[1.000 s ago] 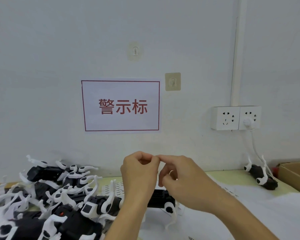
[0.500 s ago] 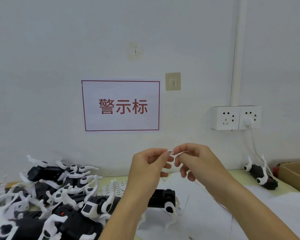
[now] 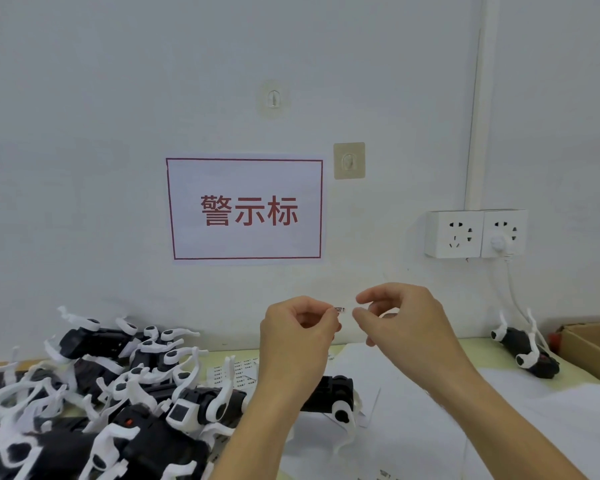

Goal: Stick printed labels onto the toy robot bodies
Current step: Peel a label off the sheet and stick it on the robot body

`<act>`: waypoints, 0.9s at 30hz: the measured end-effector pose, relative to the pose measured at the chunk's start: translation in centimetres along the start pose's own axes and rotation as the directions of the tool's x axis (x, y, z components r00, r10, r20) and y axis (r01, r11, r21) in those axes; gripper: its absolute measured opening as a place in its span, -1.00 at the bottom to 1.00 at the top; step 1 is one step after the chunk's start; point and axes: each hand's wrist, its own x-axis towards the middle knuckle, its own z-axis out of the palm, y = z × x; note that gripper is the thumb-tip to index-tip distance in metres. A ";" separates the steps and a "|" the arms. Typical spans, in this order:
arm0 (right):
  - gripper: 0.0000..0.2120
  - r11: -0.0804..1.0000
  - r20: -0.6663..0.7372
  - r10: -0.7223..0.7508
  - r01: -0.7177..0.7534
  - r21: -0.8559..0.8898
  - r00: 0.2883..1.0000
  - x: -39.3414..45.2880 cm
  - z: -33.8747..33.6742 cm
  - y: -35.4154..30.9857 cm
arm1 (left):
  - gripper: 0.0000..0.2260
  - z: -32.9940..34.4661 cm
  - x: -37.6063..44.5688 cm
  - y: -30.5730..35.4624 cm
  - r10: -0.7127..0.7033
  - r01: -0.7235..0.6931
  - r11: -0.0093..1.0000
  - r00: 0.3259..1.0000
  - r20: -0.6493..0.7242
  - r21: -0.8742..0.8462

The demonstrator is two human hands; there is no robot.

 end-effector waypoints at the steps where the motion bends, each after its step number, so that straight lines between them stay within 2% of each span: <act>1: -0.93 1.000 0.009 0.003 -0.003 0.030 1.000 0.0 -0.1 0.0 | -0.87 -0.1 0.0 0.0 0.001 -0.001 1.000 1.000 0.003 -0.006; 3: -0.97 0.996 0.050 0.001 -0.006 0.084 0.999 0.0 -0.3 -0.2 | -0.88 -0.3 0.1 0.0 0.001 -0.001 1.000 1.000 0.026 -0.012; 6: -0.91 0.995 0.091 -0.008 -0.001 0.095 0.996 -0.1 -0.3 -0.3 | -0.87 -0.3 0.0 0.0 0.002 -0.002 1.000 0.998 0.070 -0.007; 13: -0.84 1.000 0.038 -0.010 0.010 0.001 0.999 0.3 -0.1 0.3 | -0.88 -0.3 0.0 -0.1 -0.005 0.002 1.000 0.994 0.108 0.026; 15: -0.81 0.999 -0.001 -0.025 0.025 -0.038 1.000 0.5 -0.2 0.6 | -0.89 -0.6 0.2 -0.5 -0.006 0.000 0.997 0.997 0.074 0.075; 17: -0.80 0.998 -0.017 -0.030 0.029 -0.058 0.999 0.7 -0.4 0.7 | -0.88 -1.4 0.5 -1.0 0.018 -0.032 0.975 0.998 0.061 0.222; 19: -0.81 0.998 -0.002 -0.013 0.013 -0.059 1.000 0.8 -0.7 0.9 | -0.82 -2.3 0.6 -1.4 0.024 -0.110 0.887 0.981 0.193 0.448; 22: -0.85 0.997 0.039 0.024 -0.021 -0.068 0.999 0.9 -1.1 1.2 | -0.56 -3.1 0.6 -2.4 -0.152 -0.247 0.685 0.871 0.466 0.685; 25: -0.87 0.995 0.083 0.050 -0.043 -0.087 0.995 1.0 -1.2 1.4 | -0.39 -2.4 0.2 -3.8 -0.330 -0.294 0.490 0.809 0.486 0.821; 27: -0.89 0.992 0.109 0.058 -0.045 -0.114 0.992 1.0 -1.1 1.5 | -0.50 -1.8 -0.2 -4.9 -0.304 -0.338 0.387 0.832 0.465 0.858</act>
